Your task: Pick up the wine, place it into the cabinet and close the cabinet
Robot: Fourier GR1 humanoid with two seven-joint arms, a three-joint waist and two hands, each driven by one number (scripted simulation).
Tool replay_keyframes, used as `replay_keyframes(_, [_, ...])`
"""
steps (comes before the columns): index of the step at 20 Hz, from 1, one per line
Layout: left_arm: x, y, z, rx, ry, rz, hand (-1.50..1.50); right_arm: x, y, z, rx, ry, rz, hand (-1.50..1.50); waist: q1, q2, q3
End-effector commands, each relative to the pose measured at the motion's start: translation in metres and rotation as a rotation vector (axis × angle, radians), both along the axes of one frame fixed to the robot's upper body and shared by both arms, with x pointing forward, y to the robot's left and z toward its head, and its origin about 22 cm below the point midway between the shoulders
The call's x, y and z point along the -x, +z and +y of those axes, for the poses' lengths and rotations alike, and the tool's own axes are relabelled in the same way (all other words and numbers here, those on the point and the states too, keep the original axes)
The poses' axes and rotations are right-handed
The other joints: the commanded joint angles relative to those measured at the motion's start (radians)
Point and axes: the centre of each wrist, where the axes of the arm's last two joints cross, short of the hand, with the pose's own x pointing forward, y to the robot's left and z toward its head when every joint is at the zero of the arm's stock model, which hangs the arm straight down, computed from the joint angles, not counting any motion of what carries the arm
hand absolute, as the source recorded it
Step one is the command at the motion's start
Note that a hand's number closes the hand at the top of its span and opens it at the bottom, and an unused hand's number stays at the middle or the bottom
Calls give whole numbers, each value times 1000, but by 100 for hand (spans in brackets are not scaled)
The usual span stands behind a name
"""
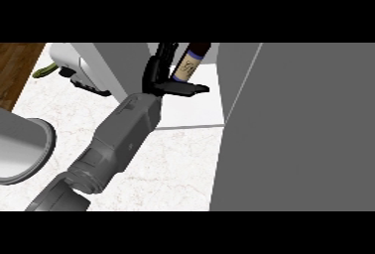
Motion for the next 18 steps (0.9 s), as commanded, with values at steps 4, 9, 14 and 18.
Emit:
replay_keyframes(4, [-1, 6, 14, -2, -65, -33, -150, 22, 1, -4, -12, -25, 3, -150, 52, -25, 5])
replay_keyframes(9, [6, 39, -21, 12, -137, -73, -150, 11, -4, -5, -4, -59, 5, -150, 88, -37, 6])
replay_keyframes(14, [42, 47, -61, -7, -208, -77, -150, 13, -6, -6, 4, -56, 19, -150, 80, -36, 6])
replay_keyframes(18, [82, 48, -76, 41, -204, -37, -150, 12, 1, -5, 0, -34, 3, -150, 67, -31, 6])
